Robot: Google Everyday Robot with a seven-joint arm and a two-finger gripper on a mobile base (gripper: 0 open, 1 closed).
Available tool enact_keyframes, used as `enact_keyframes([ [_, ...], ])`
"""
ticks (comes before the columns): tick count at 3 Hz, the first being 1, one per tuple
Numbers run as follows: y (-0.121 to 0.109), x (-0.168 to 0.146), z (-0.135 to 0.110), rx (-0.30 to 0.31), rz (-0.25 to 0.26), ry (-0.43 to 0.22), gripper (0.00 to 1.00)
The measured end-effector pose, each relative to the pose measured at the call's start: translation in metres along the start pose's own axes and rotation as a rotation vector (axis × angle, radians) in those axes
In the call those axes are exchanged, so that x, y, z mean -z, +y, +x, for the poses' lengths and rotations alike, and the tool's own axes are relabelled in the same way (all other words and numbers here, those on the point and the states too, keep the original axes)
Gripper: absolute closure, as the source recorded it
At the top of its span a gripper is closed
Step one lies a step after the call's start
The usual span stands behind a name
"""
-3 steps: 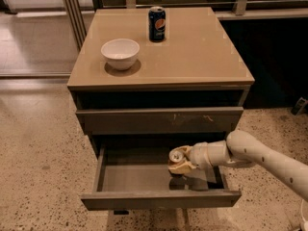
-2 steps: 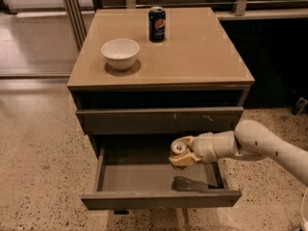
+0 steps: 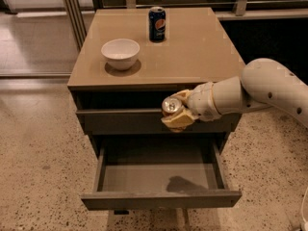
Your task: Pick orange can from middle drawer and place on counter
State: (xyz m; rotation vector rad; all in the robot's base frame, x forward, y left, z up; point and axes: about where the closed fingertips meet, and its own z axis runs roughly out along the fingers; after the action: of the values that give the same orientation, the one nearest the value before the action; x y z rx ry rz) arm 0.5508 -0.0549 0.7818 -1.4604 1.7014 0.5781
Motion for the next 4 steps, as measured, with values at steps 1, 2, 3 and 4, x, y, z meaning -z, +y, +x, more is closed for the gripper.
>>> enact_keyframes([
  [1, 0.000, 0.000, 0.000, 0.000, 0.000, 0.000, 1.00],
  [2, -0.009, 0.022, -0.023, -0.056, 0.020, -0.071, 1.00],
  [3, -0.036, 0.082, -0.088, -0.158, 0.078, -0.212, 1.00],
  [4, -0.036, 0.082, -0.088, -0.158, 0.078, -0.212, 1.00],
])
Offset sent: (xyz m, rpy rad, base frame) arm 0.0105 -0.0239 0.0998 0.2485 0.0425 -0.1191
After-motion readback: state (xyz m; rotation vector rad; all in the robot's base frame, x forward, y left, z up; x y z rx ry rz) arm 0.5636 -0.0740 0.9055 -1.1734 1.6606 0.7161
